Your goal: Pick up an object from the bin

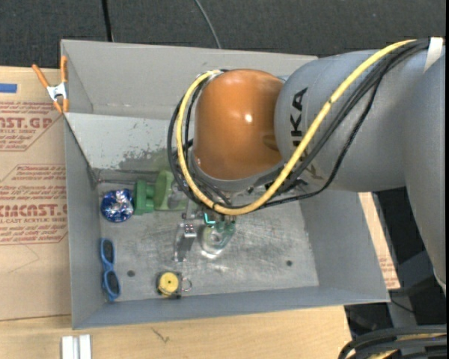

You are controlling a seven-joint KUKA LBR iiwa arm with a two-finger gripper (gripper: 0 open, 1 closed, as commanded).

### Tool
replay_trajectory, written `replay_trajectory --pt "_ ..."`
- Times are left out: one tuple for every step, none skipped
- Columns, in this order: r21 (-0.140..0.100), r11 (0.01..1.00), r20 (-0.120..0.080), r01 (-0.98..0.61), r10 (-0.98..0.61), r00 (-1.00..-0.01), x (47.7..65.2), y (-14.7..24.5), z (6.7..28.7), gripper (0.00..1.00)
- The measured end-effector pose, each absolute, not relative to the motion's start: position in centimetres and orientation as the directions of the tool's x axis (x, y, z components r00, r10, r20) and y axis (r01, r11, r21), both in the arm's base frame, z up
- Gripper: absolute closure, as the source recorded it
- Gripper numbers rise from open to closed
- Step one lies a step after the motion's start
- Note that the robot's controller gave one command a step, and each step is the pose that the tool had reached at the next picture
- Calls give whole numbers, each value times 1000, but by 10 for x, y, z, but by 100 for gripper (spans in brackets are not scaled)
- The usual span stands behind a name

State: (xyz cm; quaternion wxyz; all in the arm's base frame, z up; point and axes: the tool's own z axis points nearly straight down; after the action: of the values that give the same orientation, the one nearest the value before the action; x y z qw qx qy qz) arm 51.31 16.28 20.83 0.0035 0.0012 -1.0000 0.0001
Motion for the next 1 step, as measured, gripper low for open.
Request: replay_trajectory --pt "0 960 -14 -279 -279 -960 485 115 77 0"
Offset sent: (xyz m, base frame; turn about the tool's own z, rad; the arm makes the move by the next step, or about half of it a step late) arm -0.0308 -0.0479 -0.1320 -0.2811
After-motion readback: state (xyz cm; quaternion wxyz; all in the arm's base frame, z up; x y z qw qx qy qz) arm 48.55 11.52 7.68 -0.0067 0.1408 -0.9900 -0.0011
